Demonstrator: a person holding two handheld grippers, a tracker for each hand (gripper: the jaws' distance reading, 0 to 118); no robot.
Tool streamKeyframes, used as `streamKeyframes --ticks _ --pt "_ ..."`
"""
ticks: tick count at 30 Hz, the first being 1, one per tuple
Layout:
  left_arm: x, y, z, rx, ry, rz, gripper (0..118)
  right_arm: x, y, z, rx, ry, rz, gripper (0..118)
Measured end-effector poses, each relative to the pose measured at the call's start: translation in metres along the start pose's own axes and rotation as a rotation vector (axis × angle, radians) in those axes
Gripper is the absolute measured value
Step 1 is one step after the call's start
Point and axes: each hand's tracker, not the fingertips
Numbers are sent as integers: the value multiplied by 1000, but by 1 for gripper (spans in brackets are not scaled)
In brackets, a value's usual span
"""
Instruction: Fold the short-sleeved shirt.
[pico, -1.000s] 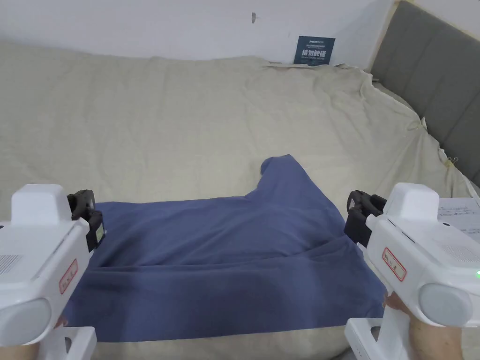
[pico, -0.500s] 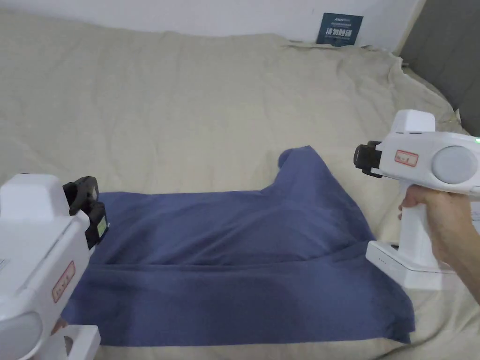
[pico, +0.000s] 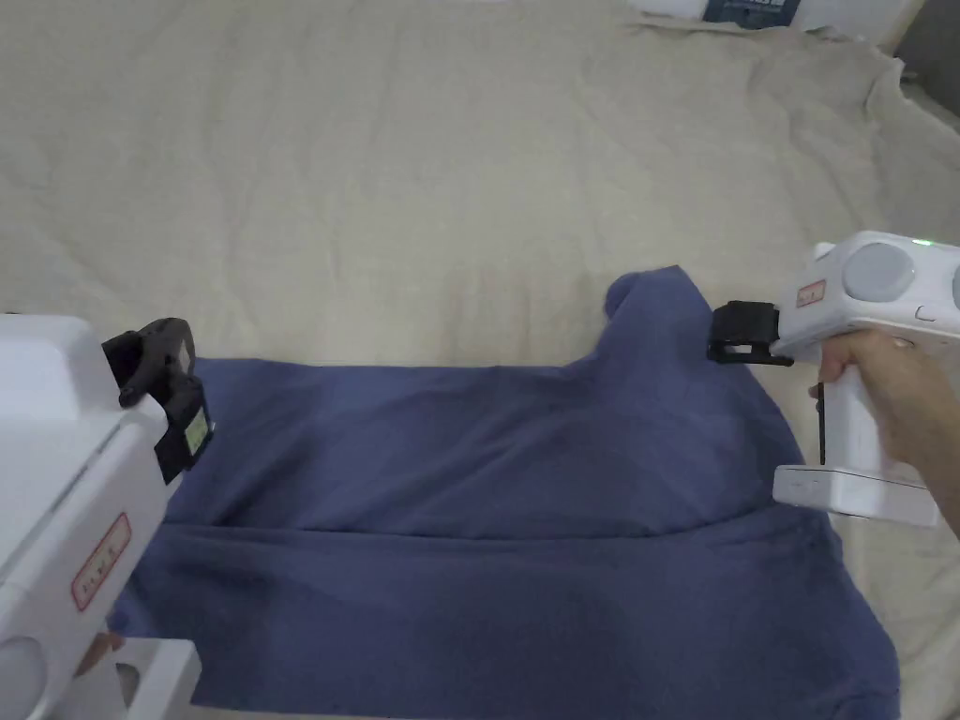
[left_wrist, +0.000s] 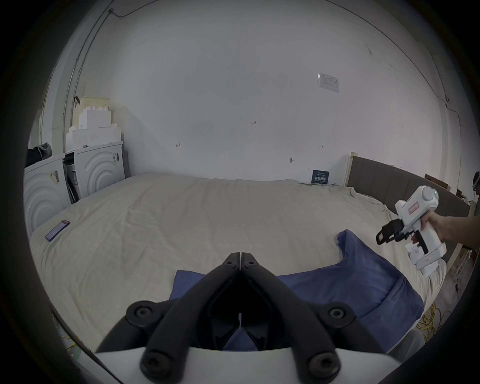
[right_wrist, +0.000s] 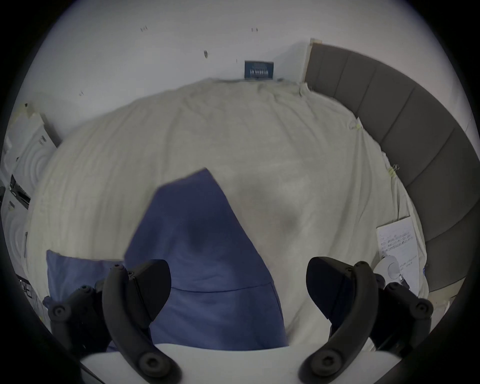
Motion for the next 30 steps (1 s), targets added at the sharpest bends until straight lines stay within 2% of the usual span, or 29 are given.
streamKeyframes --ticks 5,7,8,11,12,14,15,16,17,19,26,28,29,30 --pt "-2 -2 -8 -22 10 10 0 4 -5 -29 -55 4 -64 106" --pt "-4 -4 -11 -36 15 11 0 6 -7 -35 -61 14 -75 101" --pt "-4 -4 -11 -41 15 13 0 6 -7 -38 -62 12 -81 95" --pt "-5 -6 -13 -54 22 16 0 7 -7 -42 -65 10 -83 57" --pt "-6 -7 -13 -57 23 17 0 7 -7 -43 -68 7 -79 38" --pt "-7 -8 -14 -64 25 19 0 6 -8 -42 -69 6 -81 34" --pt "-7 -8 -14 -66 27 18 0 6 -8 -42 -69 5 -90 25" --pt "-8 -9 -14 -71 28 16 0 6 -9 -42 -66 12 -99 6" --pt "-9 -9 -15 -79 27 16 0 5 -8 -42 -71 22 -84 2" --pt "-11 -9 -16 -90 27 16 0 2 -8 -36 -48 -4 -32 2" --pt "-43 20 -44 -165 20 2 0 3 -4 -13 12 30 -22 2" --pt "-57 31 -63 -256 15 19 15 4 -4 -8 27 42 -16 2" --pt "-64 36 -75 -283 24 28 32 3 -4 -6 26 38 -15 2" --pt "-69 39 -85 -297 23 29 64 2 -6 -4 29 35 -12 2"
